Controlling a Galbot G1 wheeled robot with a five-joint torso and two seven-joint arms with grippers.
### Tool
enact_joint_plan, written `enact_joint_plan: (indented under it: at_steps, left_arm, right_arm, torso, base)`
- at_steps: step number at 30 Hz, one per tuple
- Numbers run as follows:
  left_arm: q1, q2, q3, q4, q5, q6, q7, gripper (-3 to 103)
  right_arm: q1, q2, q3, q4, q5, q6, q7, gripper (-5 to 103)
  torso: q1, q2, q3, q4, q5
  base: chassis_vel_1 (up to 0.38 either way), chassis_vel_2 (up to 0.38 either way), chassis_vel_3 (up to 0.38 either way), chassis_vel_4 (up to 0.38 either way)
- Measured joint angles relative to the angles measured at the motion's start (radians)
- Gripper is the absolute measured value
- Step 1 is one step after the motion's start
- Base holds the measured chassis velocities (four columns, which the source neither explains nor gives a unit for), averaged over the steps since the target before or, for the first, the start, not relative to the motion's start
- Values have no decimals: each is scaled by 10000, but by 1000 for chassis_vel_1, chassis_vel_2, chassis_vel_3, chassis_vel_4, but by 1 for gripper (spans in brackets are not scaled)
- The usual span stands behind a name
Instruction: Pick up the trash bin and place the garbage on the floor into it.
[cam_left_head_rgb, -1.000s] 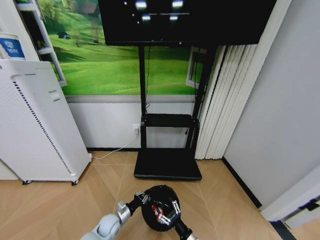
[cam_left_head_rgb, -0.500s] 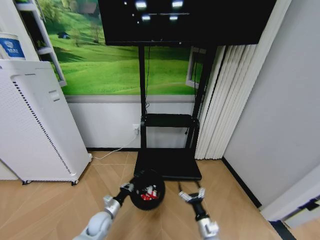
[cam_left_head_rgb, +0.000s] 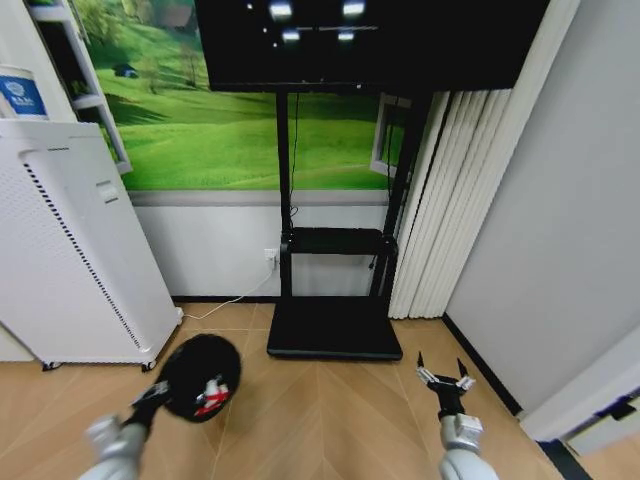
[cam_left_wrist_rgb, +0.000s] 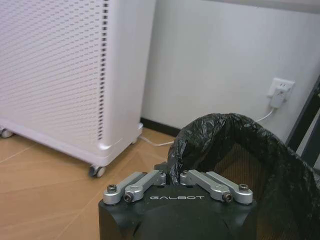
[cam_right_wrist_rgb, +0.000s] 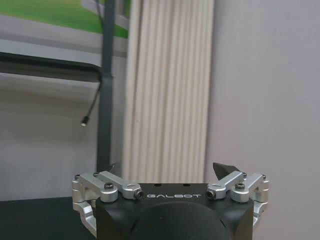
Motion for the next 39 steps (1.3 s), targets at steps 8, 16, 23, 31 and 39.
enact_joint_plan:
  at_steps: [8,16,23,31,39]
  left_arm:
    - [1740,-762,-1953,-465,-407,-431,1818,6]
    - [2023,-1382,-2470,212,-90,-1220,4105,6]
    - [2038,-1625,-2404,807,45,-1295,4911,6]
    - [2188,-1988,-2338,631,-335,-906,3857,6]
    - [2787,-2819,-2075,-321,-833,107,1678,6]
  right_arm:
    - [73,201,520,-197,155,-84,-90,100]
    - [-358,512,305,127,-169,-32,-303,100]
    - [-348,396,312,118,-168,-6,-302,100]
    - [-272,379,322,-89,-154,5,-288,100]
    - [9,198,306,-401,-59,134,-302,100]
  torso:
    - [0,0,0,-12,4]
    - [0,0,0,-14,2]
    - [0,0,1,-11,2]
    - [0,0,0,-12,6]
    - [0,-1,0,-10,6]
  base:
    - [0,0,0,0]
    - [0,0,0,0]
    - [59,75,-70,-69]
    - [199,197,-202,-216]
    - [174,165,-185,-164]
